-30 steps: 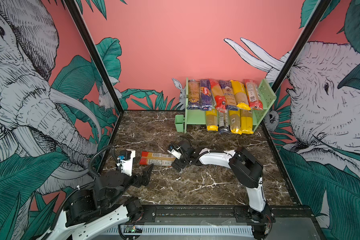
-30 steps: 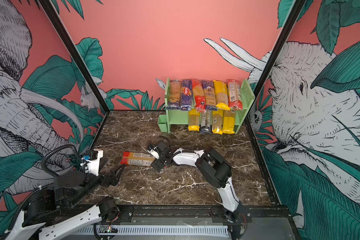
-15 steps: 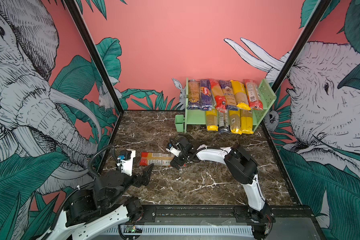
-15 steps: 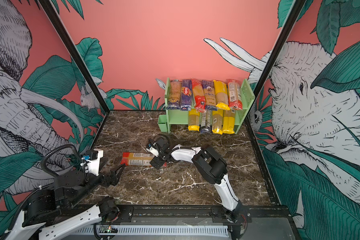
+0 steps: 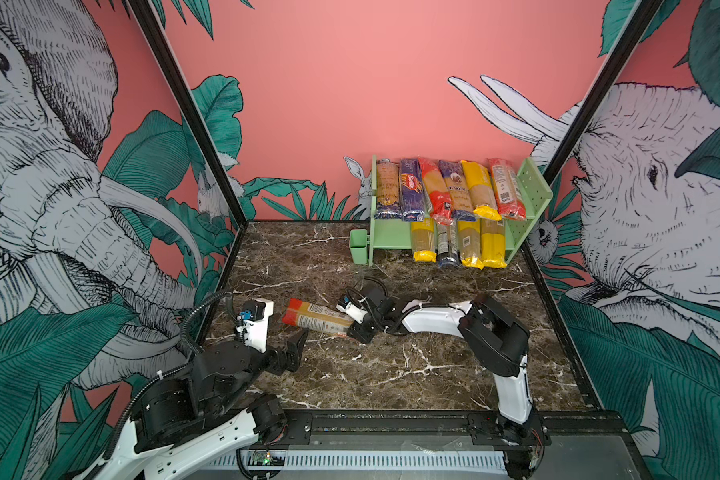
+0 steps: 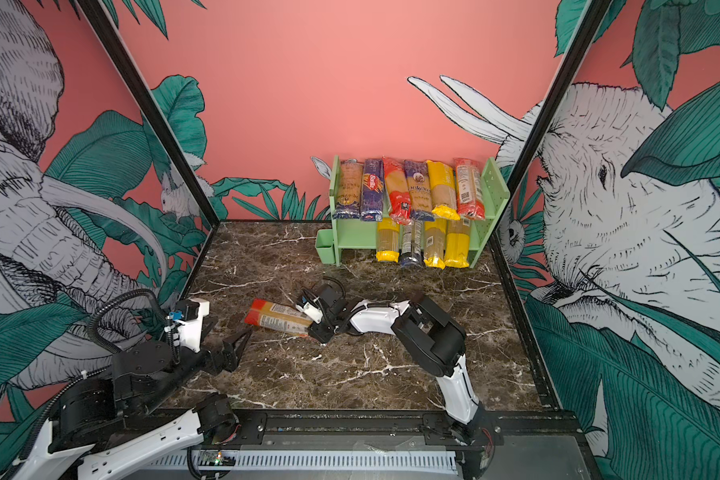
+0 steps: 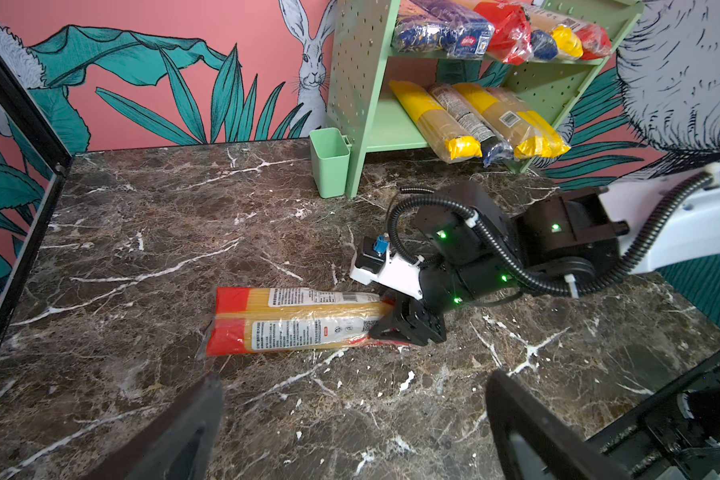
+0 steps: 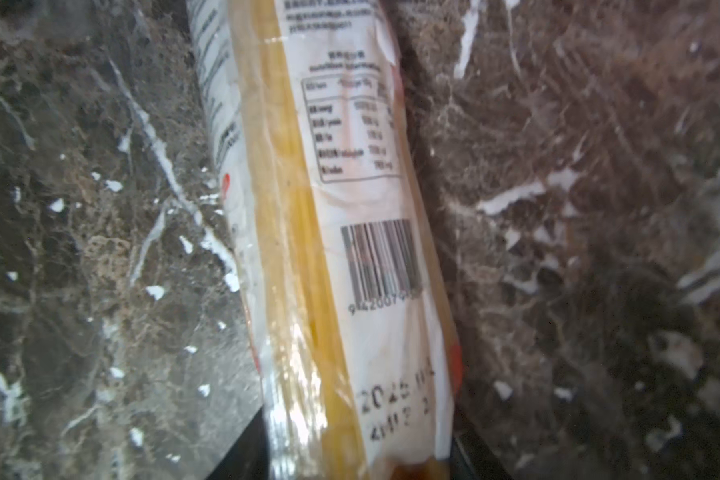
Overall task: Place and organize the pasta boxes and bags onto the shelf
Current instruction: 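Lift the red-ended bag upright with the right gripper toward the shelf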
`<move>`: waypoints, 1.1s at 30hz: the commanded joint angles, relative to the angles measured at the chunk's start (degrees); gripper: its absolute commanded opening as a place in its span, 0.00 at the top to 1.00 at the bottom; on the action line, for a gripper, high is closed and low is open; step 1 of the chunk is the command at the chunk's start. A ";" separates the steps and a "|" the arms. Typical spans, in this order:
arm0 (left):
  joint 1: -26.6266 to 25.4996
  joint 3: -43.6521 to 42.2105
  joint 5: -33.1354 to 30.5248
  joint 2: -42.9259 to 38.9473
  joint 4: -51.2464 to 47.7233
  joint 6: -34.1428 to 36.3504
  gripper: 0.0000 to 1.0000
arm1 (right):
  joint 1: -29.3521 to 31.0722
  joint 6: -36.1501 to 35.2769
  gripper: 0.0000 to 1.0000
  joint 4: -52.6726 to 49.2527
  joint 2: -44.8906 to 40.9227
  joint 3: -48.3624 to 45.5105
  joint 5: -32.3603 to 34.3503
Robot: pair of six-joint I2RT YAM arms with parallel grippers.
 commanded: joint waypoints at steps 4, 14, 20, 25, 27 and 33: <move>0.20 -0.93 0.98 -1.25 0.55 -1.76 0.02 | 2.14 3.93 0.84 -5.23 -0.51 -6.46 0.70; 0.20 -0.85 1.20 -3.43 -1.02 -3.72 0.02 | 6.24 13.95 1.00 1.54 -7.36 -11.67 0.74; 0.25 -1.10 1.03 -3.43 -0.92 -3.38 0.02 | 6.83 24.53 1.00 9.05 -15.34 -17.21 2.82; 0.20 -1.29 1.01 -2.99 -0.24 -2.79 0.02 | 6.91 27.53 1.00 9.92 -21.44 -19.94 6.51; 0.20 -1.20 1.10 -2.85 -0.17 -2.56 0.02 | 6.91 27.98 1.00 9.86 -25.35 -21.34 8.64; 0.20 -0.80 0.76 -2.65 0.18 -1.70 0.02 | 6.83 27.89 1.00 5.64 -35.54 -23.02 16.07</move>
